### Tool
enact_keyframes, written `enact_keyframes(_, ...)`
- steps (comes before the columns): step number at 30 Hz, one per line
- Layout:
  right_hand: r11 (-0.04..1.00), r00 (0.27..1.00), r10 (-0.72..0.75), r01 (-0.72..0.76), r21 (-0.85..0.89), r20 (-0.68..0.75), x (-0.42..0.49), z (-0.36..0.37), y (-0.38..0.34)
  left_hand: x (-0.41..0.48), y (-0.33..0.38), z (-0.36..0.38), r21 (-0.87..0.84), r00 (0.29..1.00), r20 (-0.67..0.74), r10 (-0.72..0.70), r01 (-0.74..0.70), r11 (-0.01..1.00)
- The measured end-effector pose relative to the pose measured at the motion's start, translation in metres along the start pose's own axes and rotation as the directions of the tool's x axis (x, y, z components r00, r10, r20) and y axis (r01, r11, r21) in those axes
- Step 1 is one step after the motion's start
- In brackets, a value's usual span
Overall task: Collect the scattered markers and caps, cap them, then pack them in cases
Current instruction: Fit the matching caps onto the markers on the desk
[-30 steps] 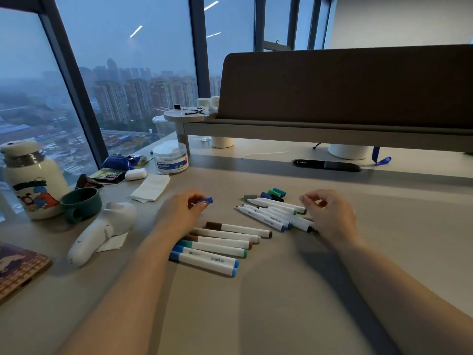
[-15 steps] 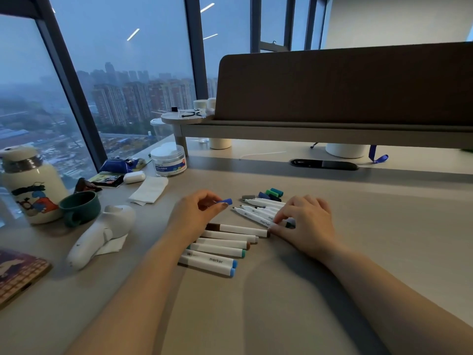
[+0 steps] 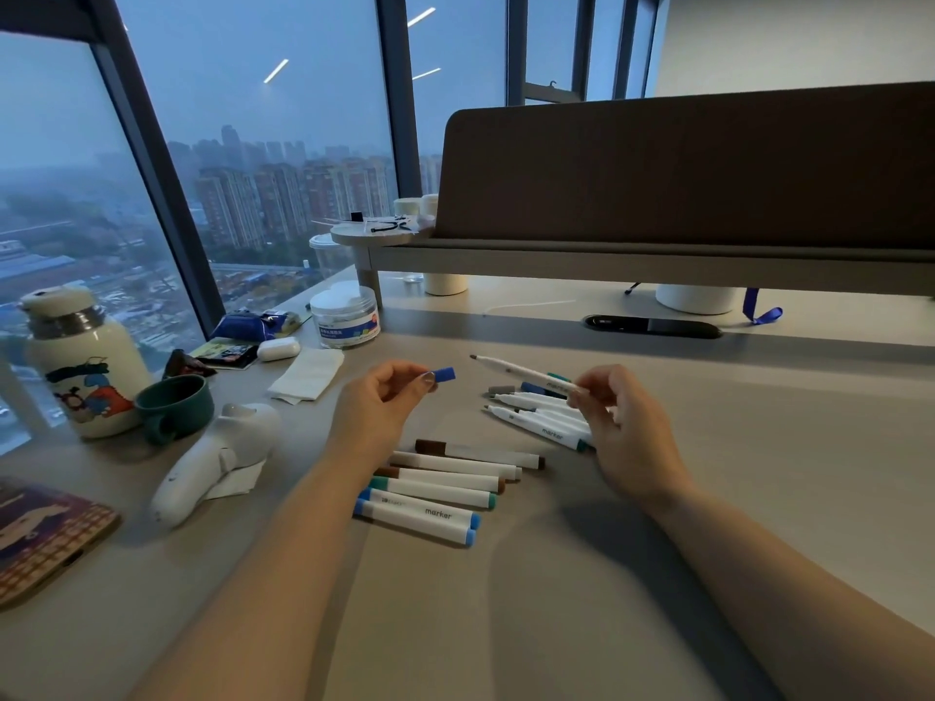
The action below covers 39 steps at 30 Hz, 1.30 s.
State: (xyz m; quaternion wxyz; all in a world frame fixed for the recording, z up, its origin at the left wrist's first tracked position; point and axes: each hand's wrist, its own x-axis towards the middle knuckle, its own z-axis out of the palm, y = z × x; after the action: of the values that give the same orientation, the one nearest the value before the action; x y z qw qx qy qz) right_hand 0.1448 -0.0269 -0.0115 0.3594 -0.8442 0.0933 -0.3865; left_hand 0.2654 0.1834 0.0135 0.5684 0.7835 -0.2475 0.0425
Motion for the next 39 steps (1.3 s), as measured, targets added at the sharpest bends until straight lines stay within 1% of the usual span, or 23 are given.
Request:
enact_keyframes(4,0.998,0.999,-0.013,0.011,0.063,0.033,-0.001,0.0,-0.001,-0.001,0.001,-0.001,-0.031,1.0,-0.011,0.005,-0.005,0.999)
enact_keyframes(11,0.999,0.999,-0.02,0.017,0.047,0.051,-0.001,0.0,-0.002,-0.003,0.004,-0.001,-0.039,1.0,-0.002,0.02,-0.02,0.999)
enact_keyframes(15,0.997,0.997,-0.039,0.035,0.065,0.065,-0.002,0.0,-0.005,-0.005,0.004,0.0,-0.047,0.999,0.034,0.023,-0.022,0.999)
enact_keyframes(18,0.996,0.997,-0.028,0.021,0.087,0.077,-0.003,0.002,-0.009,-0.006,0.004,0.003,-0.052,0.997,0.07,0.046,-0.042,0.998)
enact_keyframes(21,0.991,0.998,-0.002,-0.006,0.131,0.061,-0.004,0.004,-0.014,-0.007,0.003,0.004,-0.042,0.994,0.09,0.06,-0.056,0.998)
enact_keyframes(24,0.986,0.998,-0.001,-0.01,0.166,0.069,-0.007,0.005,-0.02,-0.007,0.002,0.003,-0.025,0.993,0.078,0.085,-0.083,0.996)
enact_keyframes(27,0.995,0.99,0.004,-0.018,0.094,0.138,-0.009,0.008,-0.019,-0.007,0.007,0.0,-0.109,0.993,0.017,0.113,-0.11,0.988)
enact_keyframes(29,1.0,0.991,0.008,-0.011,0.02,0.136,-0.009,0.009,-0.018,-0.006,0.006,0.0,-0.096,0.994,0.018,0.112,-0.11,0.989)
enact_keyframes(31,0.994,0.993,-0.01,0.022,-0.106,0.116,-0.007,0.01,-0.016,-0.003,0.001,0.002,-0.011,0.997,0.036,0.072,-0.072,0.997)
enact_keyframes(34,0.94,0.987,-0.018,0.071,-0.334,0.157,-0.007,0.011,-0.014,0.003,-0.011,0.005,0.183,0.999,0.045,-0.011,0.003,0.983)
enact_keyframes(37,0.901,0.969,0.01,0.099,-0.422,0.249,-0.008,0.01,-0.012,0.006,-0.016,0.005,0.25,0.998,-0.004,-0.056,0.055,0.967)
enact_keyframes(39,0.902,0.97,0.013,0.094,-0.422,0.243,-0.007,0.01,-0.011,0.007,-0.017,0.006,0.262,0.998,-0.022,-0.058,0.062,0.963)
